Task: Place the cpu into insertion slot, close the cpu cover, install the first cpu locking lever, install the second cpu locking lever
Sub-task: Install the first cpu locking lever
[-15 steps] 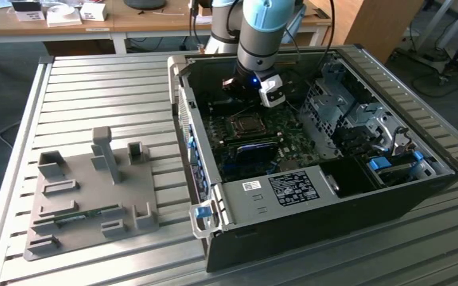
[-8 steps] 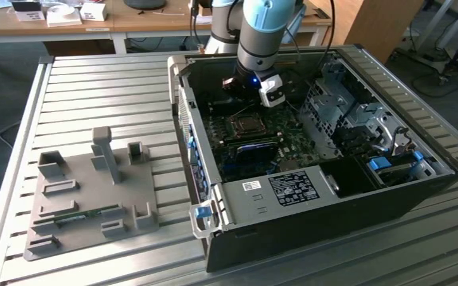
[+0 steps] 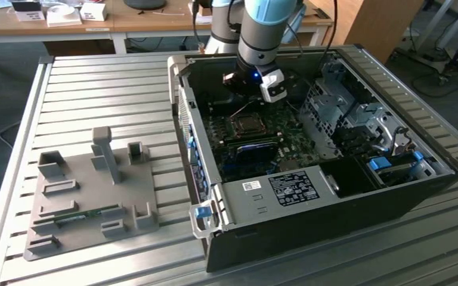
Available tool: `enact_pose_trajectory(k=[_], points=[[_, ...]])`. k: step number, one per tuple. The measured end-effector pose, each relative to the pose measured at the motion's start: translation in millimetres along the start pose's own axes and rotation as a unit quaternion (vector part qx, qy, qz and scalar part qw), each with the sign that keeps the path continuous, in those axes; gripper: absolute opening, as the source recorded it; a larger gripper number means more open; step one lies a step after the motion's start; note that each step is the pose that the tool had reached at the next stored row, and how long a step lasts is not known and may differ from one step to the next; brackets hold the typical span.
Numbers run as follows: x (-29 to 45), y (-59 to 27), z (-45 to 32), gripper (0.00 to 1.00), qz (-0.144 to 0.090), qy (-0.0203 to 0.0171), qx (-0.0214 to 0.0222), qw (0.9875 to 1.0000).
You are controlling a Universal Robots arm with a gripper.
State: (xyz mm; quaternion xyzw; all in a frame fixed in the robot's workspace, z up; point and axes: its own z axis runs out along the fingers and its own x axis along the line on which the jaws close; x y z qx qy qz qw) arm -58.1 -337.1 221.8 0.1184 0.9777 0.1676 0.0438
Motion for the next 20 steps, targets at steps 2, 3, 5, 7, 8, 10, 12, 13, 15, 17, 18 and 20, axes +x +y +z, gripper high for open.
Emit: enact_pose_trajectory(k=[2, 3, 5, 7, 8, 10, 12, 13, 15, 17, 18, 20], points=[[0.0, 0.1, -0.1, 0.11, 0.000, 0.0000, -0.0002, 1.0000], [0.0, 0.1, -0.1, 0.11, 0.000, 0.0000, -0.0002, 1.0000], [0.8, -0.1, -0.3, 0.11, 0.000, -0.0004, -0.0001, 1.0000], [1.8, -0.3, -0.4, 0.11, -0.001, -0.0014, -0.0004, 1.0000], [2.1, -0.4, -0.4, 0.11, -0.001, -0.0016, -0.0005, 1.0000], [2.5, -0.5, -0.5, 0.11, -0.001, -0.0024, -0.0007, 1.0000], [3.0, -0.6, -0.6, 0.11, -0.001, -0.0032, -0.0009, 1.0000], [3.0, -0.6, -0.6, 0.11, -0.001, -0.0032, -0.0009, 1.0000], [3.0, -0.6, -0.9, 0.11, -0.001, -0.0032, -0.0009, 1.0000], [3.0, -0.2, -1.9, 0.11, -0.001, -0.0032, -0.0009, 1.0000], [2.9, 0.2, -2.8, 0.11, -0.001, -0.0032, -0.0009, 1.0000], [2.9, 0.5, -3.5, 0.11, -0.001, -0.0032, -0.0010, 1.0000]])
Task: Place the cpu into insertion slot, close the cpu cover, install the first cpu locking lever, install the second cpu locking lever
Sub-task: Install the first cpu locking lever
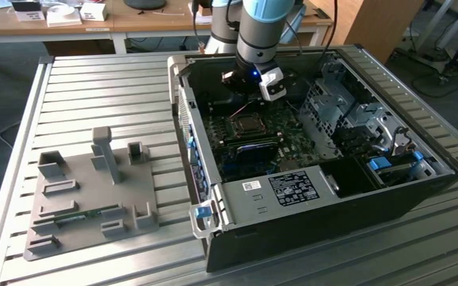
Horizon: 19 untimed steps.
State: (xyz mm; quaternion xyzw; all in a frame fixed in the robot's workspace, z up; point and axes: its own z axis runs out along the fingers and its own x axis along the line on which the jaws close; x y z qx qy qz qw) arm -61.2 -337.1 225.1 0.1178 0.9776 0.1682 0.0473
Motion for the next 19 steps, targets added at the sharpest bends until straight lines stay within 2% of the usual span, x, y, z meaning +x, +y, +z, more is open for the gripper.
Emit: enact_pose_trajectory(k=[19], points=[[-0.5, -3.7, -0.4, 0.11, 0.000, -0.0001, 0.0001, 1.0000]])
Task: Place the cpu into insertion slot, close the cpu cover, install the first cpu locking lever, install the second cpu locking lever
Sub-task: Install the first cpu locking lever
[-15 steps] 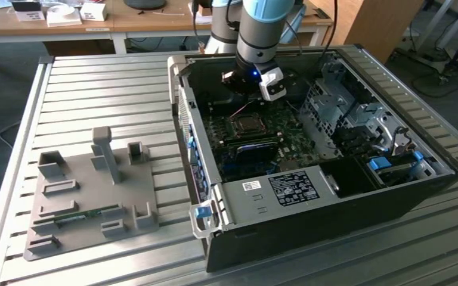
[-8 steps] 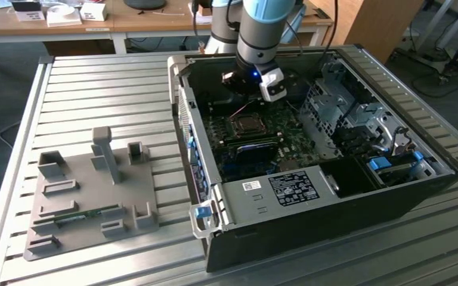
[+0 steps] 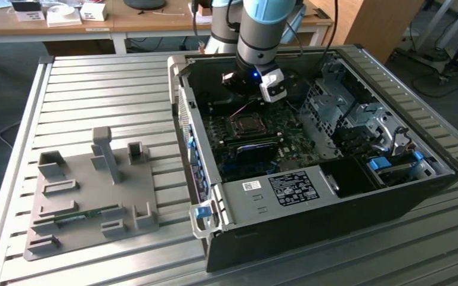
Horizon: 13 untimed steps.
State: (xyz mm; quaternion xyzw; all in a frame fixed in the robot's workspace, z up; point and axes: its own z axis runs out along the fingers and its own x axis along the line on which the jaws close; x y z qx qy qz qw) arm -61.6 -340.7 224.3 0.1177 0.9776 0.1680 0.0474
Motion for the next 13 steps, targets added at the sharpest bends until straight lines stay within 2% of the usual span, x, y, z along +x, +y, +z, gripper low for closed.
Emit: enact_pose_trajectory(k=[7, 13], points=[[0.7, -1.2, 0.4, 0.11, 0.000, -0.0002, -0.0002, 1.0000], [1.2, -2.7, 4.0, 0.11, 0.000, -0.0004, -0.0001, 1.0000]])
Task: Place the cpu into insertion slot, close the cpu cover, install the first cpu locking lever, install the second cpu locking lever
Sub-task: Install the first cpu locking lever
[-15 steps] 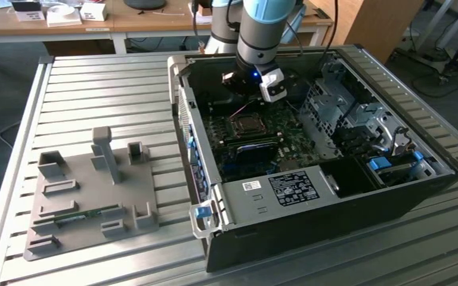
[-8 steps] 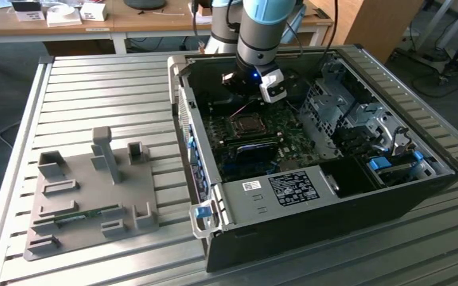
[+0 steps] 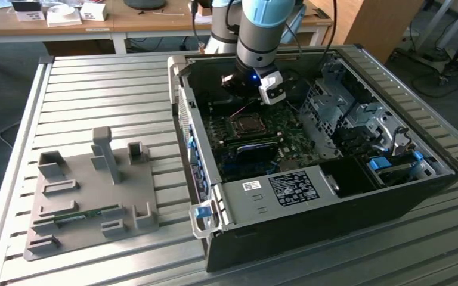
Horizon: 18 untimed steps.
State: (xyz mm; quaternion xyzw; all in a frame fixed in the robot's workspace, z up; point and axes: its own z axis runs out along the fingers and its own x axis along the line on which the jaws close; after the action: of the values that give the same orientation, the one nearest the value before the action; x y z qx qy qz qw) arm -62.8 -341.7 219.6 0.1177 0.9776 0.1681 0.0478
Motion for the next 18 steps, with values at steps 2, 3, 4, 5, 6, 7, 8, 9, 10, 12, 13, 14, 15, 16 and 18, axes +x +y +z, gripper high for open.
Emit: enact_pose_trajectory(k=[2, 3, 4, 5, 6, 7, 8, 9, 10, 12, 13, 14, 15, 16, 18], points=[[0.1, -0.6, 1.7, 0.11, 0.000, 0.0000, 0.0000, 1.0000], [0.1, -0.9, 2.4, 0.11, 0.000, 0.0000, -0.0001, 1.0000], [0.2, -1.1, 3.1, 0.11, 0.000, 0.0000, -0.0001, 1.0000], [0.2, -1.3, 3.6, 0.11, 0.000, 0.0000, -0.0001, 1.0000], [0.2, -1.3, 3.6, 0.11, 0.000, 0.0000, 0.0000, 1.0000], [0.2, -1.3, 3.6, 0.11, 0.000, 0.0000, 0.0001, 1.0000], [0.2, -1.4, 3.6, 0.11, 0.000, 0.0000, 0.0001, 1.0000], [0.2, -1.4, 3.8, 0.11, 0.000, 0.0000, 0.0000, 1.0000], [0.2, -1.4, 3.8, 0.11, 0.000, 0.0000, 0.0000, 1.0000], [0.2, -1.4, 4.1, 0.11, 0.000, 0.0000, -0.0001, 1.0000], [0.2, -1.5, 4.4, 0.11, 0.000, -0.0001, -0.0002, 1.0000], [0.2, -1.6, 4.7, 0.11, 0.000, -0.0001, -0.0002, 1.0000], [0.0, -1.7, 4.9, 0.11, 0.000, 0.0000, -0.0001, 1.0000], [-0.1, -1.7, 5.1, 0.11, 0.000, 0.0000, 0.0000, 1.0000], [-0.3, -1.9, 5.6, 0.11, 0.000, -0.0001, 0.0001, 1.0000]])
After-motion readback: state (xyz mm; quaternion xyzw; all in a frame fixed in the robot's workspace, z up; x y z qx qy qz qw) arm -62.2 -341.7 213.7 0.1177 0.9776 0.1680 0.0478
